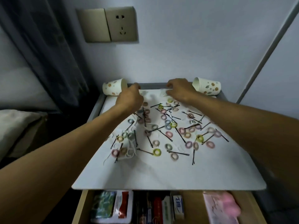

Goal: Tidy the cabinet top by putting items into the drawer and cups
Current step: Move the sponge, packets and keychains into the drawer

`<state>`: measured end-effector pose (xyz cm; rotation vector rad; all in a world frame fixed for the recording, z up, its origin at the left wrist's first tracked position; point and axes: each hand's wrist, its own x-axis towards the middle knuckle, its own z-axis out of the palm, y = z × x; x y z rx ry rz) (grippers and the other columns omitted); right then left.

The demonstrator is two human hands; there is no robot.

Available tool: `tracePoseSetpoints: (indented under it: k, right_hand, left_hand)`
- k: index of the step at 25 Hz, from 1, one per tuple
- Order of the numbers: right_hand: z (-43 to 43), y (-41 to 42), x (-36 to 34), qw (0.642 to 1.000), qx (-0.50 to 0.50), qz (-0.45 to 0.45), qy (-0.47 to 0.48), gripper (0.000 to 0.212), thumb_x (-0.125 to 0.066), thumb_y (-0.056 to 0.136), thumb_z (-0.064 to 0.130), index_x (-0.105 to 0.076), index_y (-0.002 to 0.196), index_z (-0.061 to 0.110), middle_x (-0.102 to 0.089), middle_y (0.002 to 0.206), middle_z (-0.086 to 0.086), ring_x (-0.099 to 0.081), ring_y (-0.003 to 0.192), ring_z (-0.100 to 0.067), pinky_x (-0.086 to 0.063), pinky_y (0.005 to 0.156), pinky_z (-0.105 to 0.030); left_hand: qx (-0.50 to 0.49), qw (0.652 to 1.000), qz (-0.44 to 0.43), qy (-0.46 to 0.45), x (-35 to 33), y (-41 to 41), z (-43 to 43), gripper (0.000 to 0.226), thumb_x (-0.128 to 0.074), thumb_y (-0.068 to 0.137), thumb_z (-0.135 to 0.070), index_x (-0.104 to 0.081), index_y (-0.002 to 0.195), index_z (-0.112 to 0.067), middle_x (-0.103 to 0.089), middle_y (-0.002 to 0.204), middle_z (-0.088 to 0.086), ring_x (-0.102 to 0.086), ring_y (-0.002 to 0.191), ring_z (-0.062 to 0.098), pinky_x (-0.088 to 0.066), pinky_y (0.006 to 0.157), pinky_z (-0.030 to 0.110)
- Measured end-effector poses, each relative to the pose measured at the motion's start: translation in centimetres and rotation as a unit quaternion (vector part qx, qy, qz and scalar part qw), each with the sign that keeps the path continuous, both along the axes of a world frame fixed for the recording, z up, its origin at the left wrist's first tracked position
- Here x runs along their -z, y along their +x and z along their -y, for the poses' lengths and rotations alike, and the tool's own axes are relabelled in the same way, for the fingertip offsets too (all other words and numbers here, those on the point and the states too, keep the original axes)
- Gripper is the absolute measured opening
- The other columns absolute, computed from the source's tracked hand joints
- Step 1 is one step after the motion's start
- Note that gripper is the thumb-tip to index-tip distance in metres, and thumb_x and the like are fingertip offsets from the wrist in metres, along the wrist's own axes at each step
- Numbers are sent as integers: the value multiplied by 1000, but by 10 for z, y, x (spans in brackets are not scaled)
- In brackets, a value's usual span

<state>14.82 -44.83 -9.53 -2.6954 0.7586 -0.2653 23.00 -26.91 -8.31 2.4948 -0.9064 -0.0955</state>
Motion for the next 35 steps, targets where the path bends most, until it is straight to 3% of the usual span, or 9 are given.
tracePoseSetpoints:
  k: [6,10,13,18,22,24,29,31,35]
  right_hand:
    - [20,30,28,998,54,-31,8,39,-74,80,39,-65,104,9,-66,102,-11,-63,87,-27,-50,69,-33]
    - [21,35,27,988,91,67,104,40,-82,76,18,-66,110,5,-67,110,-11,-63,98,-24,-53,84,-31]
    - [18,33,19,963,114,154,189,38,-81,77,13,-64,111,10,-63,110,-6,-61,94,-18,-48,78,-24]
    - [3,13,-1,888,135,269,347,41,-80,76,7,-61,112,13,-64,108,-7,-65,84,-17,-57,78,-27]
    - [-42,-38,-26,828,107,291,467,34,-76,80,5,-61,110,11,-65,94,-7,-57,74,-15,-51,69,-24]
    - [-74,-77,-40,795,87,291,525,11,-68,87,1,-63,95,8,-66,84,-5,-60,76,-16,-53,76,-28]
    - [-142,-180,-53,757,38,258,599,23,-62,90,0,-60,112,5,-73,100,-14,-71,86,-22,-59,78,-31]
    - [-167,-216,-51,775,49,238,583,35,-65,86,-2,-57,117,11,-73,97,-13,-71,81,-22,-59,69,-27]
    - [-192,-268,-23,824,11,153,545,32,-68,85,0,-53,110,15,-73,96,-14,-72,82,-25,-56,64,-26]
  left_hand:
    - [48,976,125,169,26,30,53,35,-46,94,-12,-45,130,-8,-61,115,18,-58,103,34,-44,76,39]
    - [29,950,211,227,36,32,61,39,-45,94,-7,-42,133,-4,-60,119,19,-60,108,38,-40,73,38]
    - [26,953,211,216,35,32,61,48,-61,89,-9,-40,132,-5,-58,120,19,-59,108,37,-38,71,36]
    - [31,978,205,39,10,21,54,33,-55,91,-6,-48,123,-6,-60,115,19,-58,101,37,-35,69,37]
    - [-5,984,-49,-174,-27,-11,27,25,-56,91,-15,-64,110,-2,-67,104,17,-62,93,34,-49,79,40]
    - [-14,921,-258,-291,-43,-40,-3,18,-57,90,-10,-67,91,5,-65,87,19,-60,78,29,-52,75,41]
    - [-43,625,-641,-444,-56,-127,-96,12,-46,97,-5,-55,101,2,-61,106,24,-59,98,30,-51,87,37]
    - [-64,590,-678,-433,-51,-155,-131,26,-42,100,-14,-54,115,3,-61,121,29,-61,108,36,-47,100,44]
    - [-73,563,-711,-416,-32,-191,-172,38,-42,101,-22,-53,132,-3,-64,116,33,-69,89,35,-56,81,43]
